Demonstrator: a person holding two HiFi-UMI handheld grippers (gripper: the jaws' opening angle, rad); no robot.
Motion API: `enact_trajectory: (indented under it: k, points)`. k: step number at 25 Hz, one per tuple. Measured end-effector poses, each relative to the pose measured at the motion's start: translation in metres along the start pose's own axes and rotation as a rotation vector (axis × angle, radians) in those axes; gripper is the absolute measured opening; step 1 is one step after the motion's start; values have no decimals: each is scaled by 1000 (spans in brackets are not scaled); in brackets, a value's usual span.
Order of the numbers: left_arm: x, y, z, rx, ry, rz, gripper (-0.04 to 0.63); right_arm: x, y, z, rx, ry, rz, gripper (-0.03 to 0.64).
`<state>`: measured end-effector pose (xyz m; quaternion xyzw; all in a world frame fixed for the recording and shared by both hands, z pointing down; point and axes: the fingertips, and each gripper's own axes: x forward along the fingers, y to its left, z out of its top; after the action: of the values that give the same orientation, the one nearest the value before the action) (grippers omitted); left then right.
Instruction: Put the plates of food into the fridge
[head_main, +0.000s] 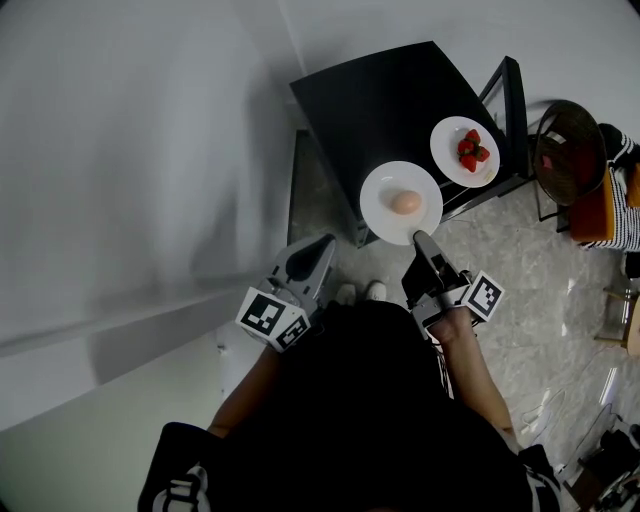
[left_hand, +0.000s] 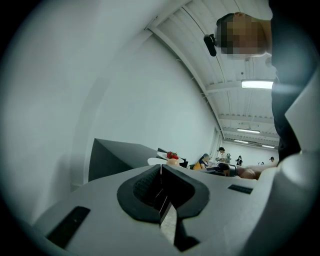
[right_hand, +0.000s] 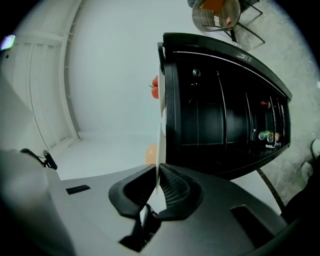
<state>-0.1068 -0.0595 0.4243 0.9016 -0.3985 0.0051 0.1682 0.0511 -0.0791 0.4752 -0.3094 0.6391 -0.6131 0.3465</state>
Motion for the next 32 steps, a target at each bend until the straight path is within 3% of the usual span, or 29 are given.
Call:
enact_trajectory:
  k: [19, 32]
  points:
    - [-7, -24, -12, -2, 19, -69, 25, -69, -1, -16, 7, -68, -18, 40]
    - [-5, -25, -24, -7, 48, -76, 25, -85, -34, -13, 7, -74, -82, 40]
